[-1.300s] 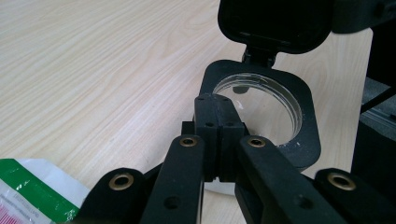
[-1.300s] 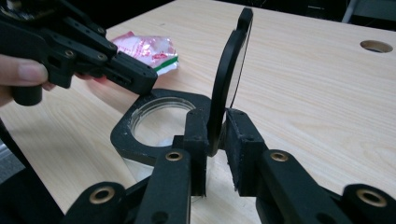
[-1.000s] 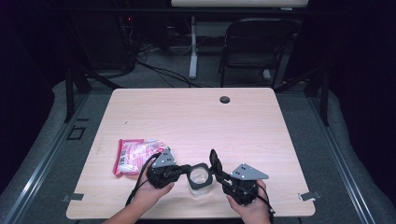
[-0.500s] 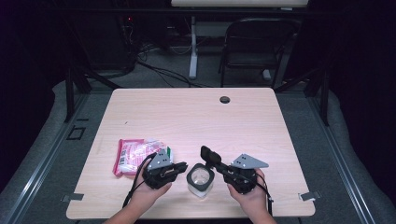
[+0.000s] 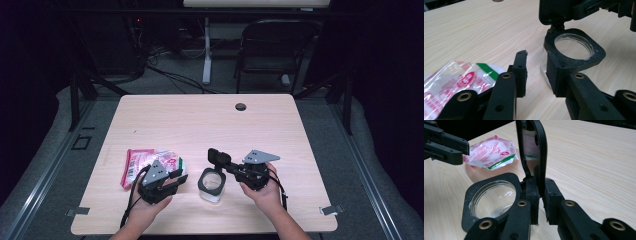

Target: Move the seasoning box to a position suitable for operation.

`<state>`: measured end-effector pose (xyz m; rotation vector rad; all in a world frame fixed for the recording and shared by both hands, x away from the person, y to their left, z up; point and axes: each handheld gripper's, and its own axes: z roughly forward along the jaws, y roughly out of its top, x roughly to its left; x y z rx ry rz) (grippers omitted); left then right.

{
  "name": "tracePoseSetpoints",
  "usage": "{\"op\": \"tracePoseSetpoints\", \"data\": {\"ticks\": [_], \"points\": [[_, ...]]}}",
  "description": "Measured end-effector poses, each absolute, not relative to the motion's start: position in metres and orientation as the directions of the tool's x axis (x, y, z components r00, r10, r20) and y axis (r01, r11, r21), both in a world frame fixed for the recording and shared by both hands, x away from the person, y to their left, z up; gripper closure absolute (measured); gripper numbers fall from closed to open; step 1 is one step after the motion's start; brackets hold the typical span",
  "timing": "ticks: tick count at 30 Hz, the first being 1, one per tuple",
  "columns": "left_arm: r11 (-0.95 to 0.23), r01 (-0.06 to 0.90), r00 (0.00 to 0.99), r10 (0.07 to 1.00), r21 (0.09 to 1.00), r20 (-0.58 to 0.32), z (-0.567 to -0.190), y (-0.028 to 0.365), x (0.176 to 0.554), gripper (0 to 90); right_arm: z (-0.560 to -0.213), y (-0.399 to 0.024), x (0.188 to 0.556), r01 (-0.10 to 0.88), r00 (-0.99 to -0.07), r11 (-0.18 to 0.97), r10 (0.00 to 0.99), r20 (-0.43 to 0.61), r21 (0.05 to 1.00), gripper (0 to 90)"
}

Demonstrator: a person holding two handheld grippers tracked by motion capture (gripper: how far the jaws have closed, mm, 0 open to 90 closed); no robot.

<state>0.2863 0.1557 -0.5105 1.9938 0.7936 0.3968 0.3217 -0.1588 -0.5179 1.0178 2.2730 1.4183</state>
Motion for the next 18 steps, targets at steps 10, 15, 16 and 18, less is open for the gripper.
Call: {"op": "tracePoseSetpoints", "data": {"ticks": [10,15,16,18], "points": [[-0.3,0.385,0.665,0.746,0.873,-0.037,-0.507,0.185,0.287,63.2,-0.522,-0.154,0.321,0.446,-0.689,0.289,0.715,0.119,0.847,80.7],[-0.288,0.388,0.638,0.769,0.875,-0.03,-0.506,0.195,0.288,62.0,-0.521,-0.157,0.322,0.461,-0.689,0.273,0.709,0.147,0.845,83.7],[-0.285,0.39,0.635,0.772,0.876,-0.032,-0.506,0.197,0.288,61.7,-0.521,-0.157,0.323,0.463,-0.689,0.261,0.707,0.159,0.847,83.9],[-0.278,0.393,0.628,0.778,0.876,-0.035,-0.506,0.199,0.287,61.0,-0.522,-0.157,0.325,0.462,-0.691,0.261,0.705,0.159,0.847,83.8]]}}
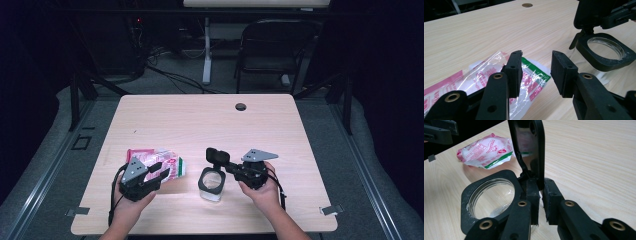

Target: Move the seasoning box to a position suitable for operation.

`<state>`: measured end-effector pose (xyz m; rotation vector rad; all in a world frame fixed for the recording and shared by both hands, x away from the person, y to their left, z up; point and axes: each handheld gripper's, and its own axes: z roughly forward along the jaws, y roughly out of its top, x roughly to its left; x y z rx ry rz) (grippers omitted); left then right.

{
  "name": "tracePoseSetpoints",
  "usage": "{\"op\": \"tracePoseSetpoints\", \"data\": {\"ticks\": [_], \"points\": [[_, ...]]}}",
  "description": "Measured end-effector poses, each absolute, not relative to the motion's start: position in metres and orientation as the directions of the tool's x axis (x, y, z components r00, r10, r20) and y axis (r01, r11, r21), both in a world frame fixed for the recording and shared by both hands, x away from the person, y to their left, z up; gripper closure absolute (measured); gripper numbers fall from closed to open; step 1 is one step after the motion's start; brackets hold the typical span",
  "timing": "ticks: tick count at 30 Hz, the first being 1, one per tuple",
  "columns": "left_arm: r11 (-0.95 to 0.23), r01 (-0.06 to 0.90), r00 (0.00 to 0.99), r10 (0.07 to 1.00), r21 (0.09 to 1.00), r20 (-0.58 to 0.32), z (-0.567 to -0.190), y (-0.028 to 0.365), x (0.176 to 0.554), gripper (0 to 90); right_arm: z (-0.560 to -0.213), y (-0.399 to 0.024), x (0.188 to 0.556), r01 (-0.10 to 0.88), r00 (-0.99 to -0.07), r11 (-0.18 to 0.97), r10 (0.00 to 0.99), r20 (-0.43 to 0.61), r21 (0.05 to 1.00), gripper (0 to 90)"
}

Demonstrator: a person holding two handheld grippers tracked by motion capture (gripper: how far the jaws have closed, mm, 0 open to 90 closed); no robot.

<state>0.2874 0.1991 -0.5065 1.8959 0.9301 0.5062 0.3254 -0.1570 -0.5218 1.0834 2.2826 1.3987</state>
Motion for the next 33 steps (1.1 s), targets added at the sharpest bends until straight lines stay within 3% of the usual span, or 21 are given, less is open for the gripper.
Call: {"op": "tracePoseSetpoints", "data": {"ticks": [33], "points": [[-0.348,0.423,0.583,0.811,0.836,0.043,-0.526,0.231,0.265,51.3,-0.524,-0.155,0.338,0.438,-0.669,0.241,0.73,0.135,0.866,77.9]]}}
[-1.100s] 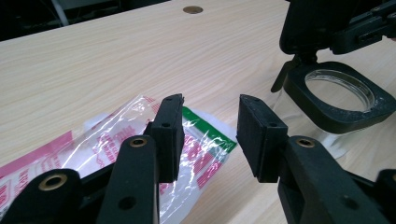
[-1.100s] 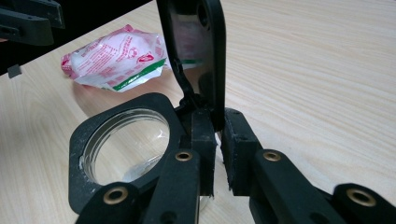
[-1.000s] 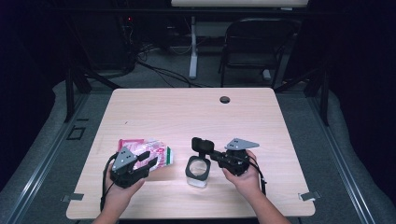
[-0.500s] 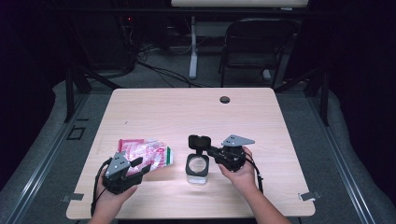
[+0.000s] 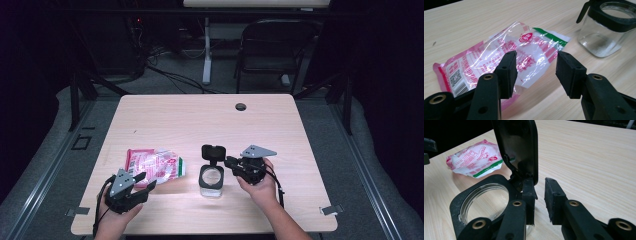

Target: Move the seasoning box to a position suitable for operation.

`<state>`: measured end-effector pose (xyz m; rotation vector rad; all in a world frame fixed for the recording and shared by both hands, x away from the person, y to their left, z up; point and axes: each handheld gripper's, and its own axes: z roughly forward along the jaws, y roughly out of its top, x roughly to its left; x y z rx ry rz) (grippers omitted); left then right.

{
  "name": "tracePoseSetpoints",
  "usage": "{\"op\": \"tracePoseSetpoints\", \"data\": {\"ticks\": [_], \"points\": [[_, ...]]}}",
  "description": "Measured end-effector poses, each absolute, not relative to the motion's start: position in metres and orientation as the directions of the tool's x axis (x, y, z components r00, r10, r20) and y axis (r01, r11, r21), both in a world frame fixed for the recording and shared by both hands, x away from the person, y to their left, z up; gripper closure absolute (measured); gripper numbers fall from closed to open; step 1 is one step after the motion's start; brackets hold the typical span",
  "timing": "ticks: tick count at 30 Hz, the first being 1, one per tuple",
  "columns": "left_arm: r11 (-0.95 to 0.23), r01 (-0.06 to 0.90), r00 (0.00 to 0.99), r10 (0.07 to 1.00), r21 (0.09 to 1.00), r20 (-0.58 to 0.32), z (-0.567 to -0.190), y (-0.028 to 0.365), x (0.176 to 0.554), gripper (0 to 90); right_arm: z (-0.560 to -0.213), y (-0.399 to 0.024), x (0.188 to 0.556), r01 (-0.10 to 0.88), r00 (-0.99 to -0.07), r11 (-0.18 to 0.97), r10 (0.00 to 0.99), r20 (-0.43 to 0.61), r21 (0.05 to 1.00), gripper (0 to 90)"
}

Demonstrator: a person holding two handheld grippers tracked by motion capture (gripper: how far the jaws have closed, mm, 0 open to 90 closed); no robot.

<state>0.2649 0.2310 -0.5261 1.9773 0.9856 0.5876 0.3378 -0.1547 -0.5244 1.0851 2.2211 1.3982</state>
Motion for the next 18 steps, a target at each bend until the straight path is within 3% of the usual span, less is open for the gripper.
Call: {"op": "tracePoseSetpoints", "data": {"ticks": [12,18], "points": [[-0.428,0.429,0.621,0.779,0.795,0.084,-0.542,0.216,0.271,49.1,-0.524,-0.154,0.329,0.426,-0.679,0.243,0.722,0.13,0.872,72.0],[-0.504,0.407,0.633,0.757,0.762,0.163,-0.552,0.203,0.277,47.0,-0.524,-0.153,0.323,0.42,-0.686,0.235,0.714,0.137,0.877,70.5]]}}
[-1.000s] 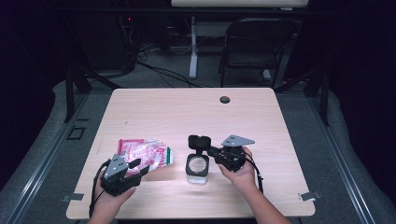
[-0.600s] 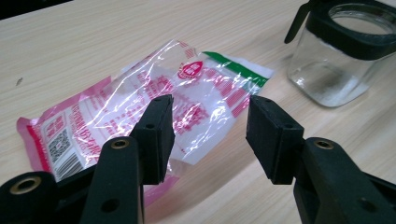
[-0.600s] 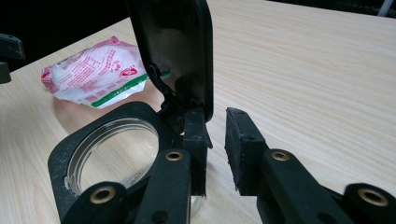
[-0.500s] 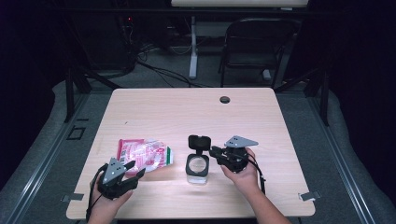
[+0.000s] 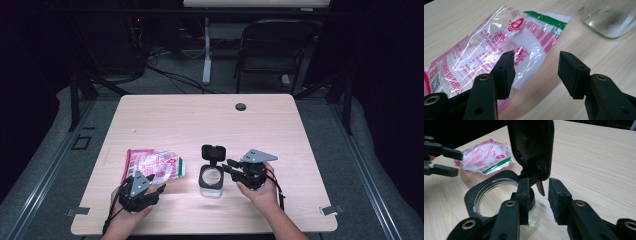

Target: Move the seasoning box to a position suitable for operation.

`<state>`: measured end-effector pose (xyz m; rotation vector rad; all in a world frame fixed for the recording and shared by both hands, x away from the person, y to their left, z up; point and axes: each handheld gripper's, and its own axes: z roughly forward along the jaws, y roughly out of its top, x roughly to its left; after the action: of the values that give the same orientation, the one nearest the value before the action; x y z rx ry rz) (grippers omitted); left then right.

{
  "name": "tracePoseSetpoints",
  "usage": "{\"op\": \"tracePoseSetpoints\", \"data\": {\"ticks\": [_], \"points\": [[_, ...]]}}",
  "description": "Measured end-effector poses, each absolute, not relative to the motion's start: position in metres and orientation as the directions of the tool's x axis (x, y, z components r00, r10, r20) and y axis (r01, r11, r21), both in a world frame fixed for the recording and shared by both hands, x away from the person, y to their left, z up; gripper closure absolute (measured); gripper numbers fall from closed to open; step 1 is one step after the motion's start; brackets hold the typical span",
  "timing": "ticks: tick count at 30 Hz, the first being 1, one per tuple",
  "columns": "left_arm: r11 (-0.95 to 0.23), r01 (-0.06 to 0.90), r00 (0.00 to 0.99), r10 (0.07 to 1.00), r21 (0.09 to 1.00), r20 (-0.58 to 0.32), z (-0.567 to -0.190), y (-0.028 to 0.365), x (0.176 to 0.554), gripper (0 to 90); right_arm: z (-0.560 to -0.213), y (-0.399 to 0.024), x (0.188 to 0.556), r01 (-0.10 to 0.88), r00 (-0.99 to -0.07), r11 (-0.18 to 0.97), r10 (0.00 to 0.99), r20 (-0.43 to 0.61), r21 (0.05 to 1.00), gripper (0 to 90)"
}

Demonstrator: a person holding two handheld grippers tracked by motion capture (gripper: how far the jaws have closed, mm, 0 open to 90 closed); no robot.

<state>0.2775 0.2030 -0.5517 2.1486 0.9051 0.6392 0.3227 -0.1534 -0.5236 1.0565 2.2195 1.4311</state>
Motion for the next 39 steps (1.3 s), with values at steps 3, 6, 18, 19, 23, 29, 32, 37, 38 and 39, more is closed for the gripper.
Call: {"op": "tracePoseSetpoints", "data": {"ticks": [3,6,18,19,23,29,32,37,38,39], "points": [[-0.515,0.41,0.636,0.753,0.752,0.169,-0.555,0.201,0.281,46.3,-0.523,-0.153,0.319,0.41,-0.693,0.244,0.71,0.127,0.879,69.9],[-0.527,0.408,0.631,0.753,0.745,0.187,-0.556,0.199,0.283,46.3,-0.521,-0.154,0.315,0.396,-0.698,0.244,0.706,0.118,0.885,68.7],[-0.575,0.4,0.636,0.735,0.713,0.236,-0.564,0.19,0.297,44.6,-0.522,-0.165,0.31,0.408,-0.681,0.208,0.718,0.144,0.889,67.7],[-0.577,0.399,0.636,0.734,0.713,0.239,-0.564,0.188,0.298,44.6,-0.522,-0.166,0.309,0.41,-0.68,0.207,0.719,0.146,0.888,67.7],[-0.59,0.39,0.637,0.727,0.707,0.255,-0.566,0.184,0.303,44.7,-0.523,-0.168,0.306,0.415,-0.671,0.197,0.725,0.153,0.888,67.4],[-0.6,0.386,0.628,0.727,0.701,0.277,-0.567,0.179,0.309,44.6,-0.523,-0.171,0.301,0.407,-0.667,0.199,0.732,0.141,0.891,66.9],[-0.601,0.385,0.626,0.727,0.7,0.28,-0.568,0.178,0.31,44.2,-0.523,-0.172,0.3,0.408,-0.663,0.192,0.734,0.145,0.893,66.5],[-0.583,0.394,0.619,0.74,0.71,0.264,-0.568,0.178,0.314,44.2,-0.524,-0.173,0.298,0.408,-0.66,0.194,0.738,0.141,0.892,66.2],[-0.581,0.398,0.618,0.742,0.71,0.261,-0.568,0.179,0.314,44.3,-0.524,-0.173,0.298,0.41,-0.659,0.193,0.739,0.143,0.891,66.1],[-0.576,0.403,0.616,0.746,0.711,0.255,-0.569,0.179,0.315,44.3,-0.524,-0.173,0.298,0.411,-0.658,0.195,0.74,0.142,0.891,66.1]]}}
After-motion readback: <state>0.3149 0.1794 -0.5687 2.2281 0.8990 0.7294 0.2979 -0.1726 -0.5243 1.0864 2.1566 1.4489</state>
